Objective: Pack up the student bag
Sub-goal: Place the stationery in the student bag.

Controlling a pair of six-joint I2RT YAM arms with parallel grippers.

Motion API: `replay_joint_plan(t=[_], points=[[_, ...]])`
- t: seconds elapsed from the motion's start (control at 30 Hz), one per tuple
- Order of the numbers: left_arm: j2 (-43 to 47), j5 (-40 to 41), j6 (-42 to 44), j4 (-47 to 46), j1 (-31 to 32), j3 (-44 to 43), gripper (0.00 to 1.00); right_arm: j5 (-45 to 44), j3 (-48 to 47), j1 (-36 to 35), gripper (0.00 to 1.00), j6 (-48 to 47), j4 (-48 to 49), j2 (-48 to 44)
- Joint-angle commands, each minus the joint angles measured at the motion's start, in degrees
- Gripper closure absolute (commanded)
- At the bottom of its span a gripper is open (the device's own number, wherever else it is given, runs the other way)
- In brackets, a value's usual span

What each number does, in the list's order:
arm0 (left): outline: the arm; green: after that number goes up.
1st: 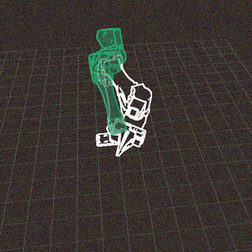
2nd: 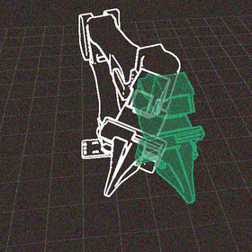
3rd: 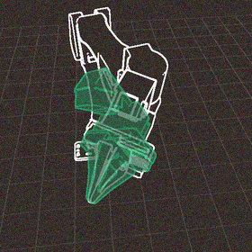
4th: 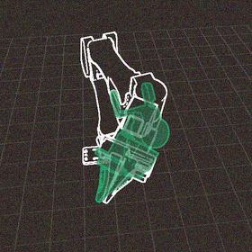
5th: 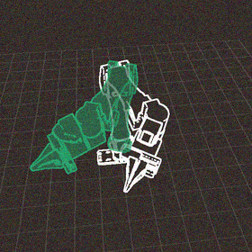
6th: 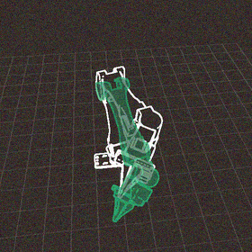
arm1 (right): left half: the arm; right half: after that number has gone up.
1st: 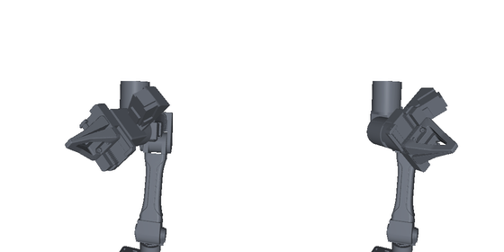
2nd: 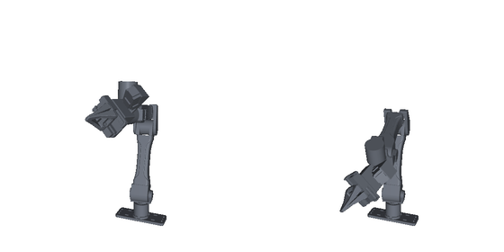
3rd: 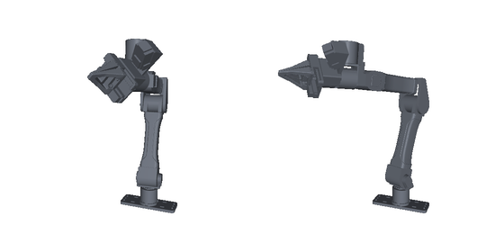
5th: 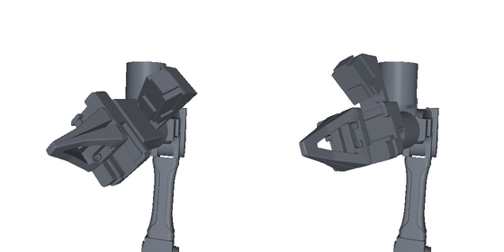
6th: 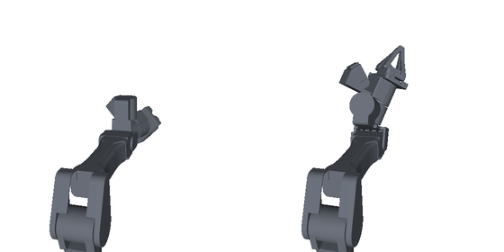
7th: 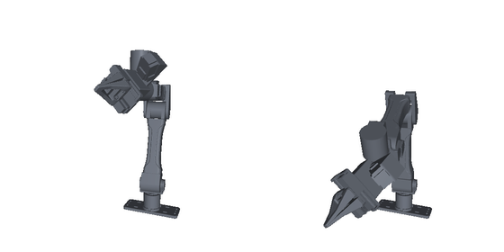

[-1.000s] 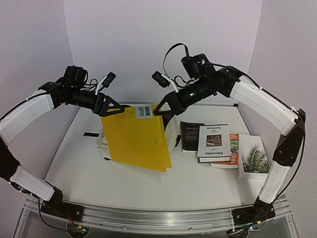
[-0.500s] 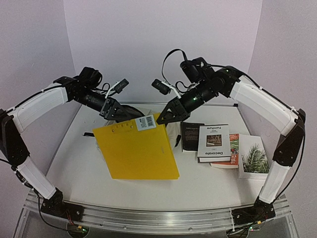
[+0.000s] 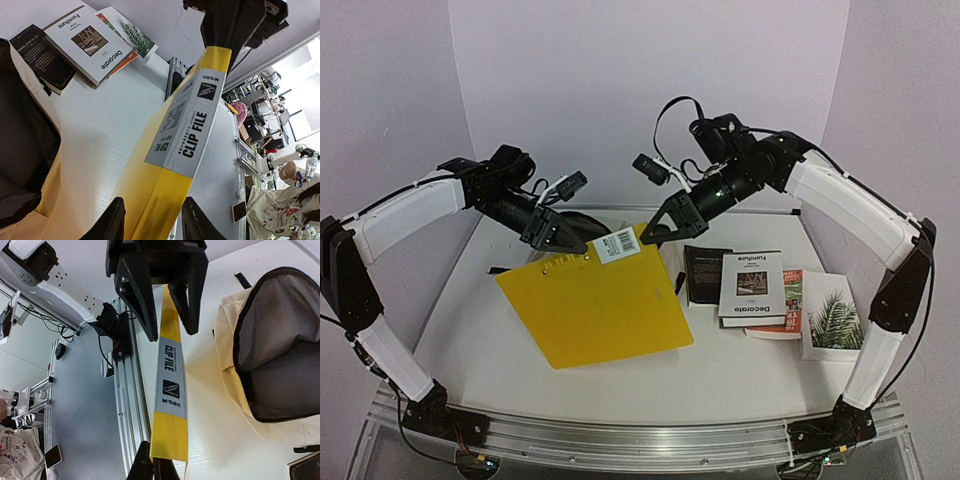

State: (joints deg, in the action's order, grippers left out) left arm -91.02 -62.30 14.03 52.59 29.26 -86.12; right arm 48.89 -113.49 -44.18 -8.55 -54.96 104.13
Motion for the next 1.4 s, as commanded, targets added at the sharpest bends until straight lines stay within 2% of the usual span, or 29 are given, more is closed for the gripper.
replay_joint_plan(t=[0.0,0.13,0.27,0.4,0.63,0.9,1.07,1.17,1.37], points=[[-0.8,-4.9,0.8,1.3,0.0,0.5,0.64,4.5,-0.5,1.9,1.0,-2.4,2.8,1.2],[-1.1,-5.7,1.2,2.3,0.0,0.5,0.67,6.4,0.1,3.1,1.0,-2.8,3.4,2.2],[-0.9,-5.6,1.1,1.9,0.4,1.7,0.57,7.4,0.0,3.7,1.0,-2.7,4.0,3.2],[-0.8,-4.7,1.1,1.7,0.8,2.5,0.55,7.9,-0.3,3.9,1.0,-2.4,4.4,3.9],[-1.0,-4.8,1.0,1.4,1.6,2.7,0.65,9.7,0.0,4.8,1.0,-2.2,5.3,4.4],[-1.1,-6.0,1.0,0.6,1.8,2.9,0.79,10.5,1.2,5.8,1.0,-2.0,6.7,6.3],[-1.0,-6.6,0.7,-0.6,1.8,3.1,0.87,11.2,3.3,6.1,0.79,-2.3,7.8,7.0],[-1.0,-7.8,0.2,-0.9,1.8,2.8,0.9,11.9,4.7,6.3,0.7,-2.8,8.4,7.2],[0.7,-9.6,-1.3,-3.0,1.8,3.1,0.94,13.1,7.6,6.5,0.41,-3.9,9.1,7.1]])
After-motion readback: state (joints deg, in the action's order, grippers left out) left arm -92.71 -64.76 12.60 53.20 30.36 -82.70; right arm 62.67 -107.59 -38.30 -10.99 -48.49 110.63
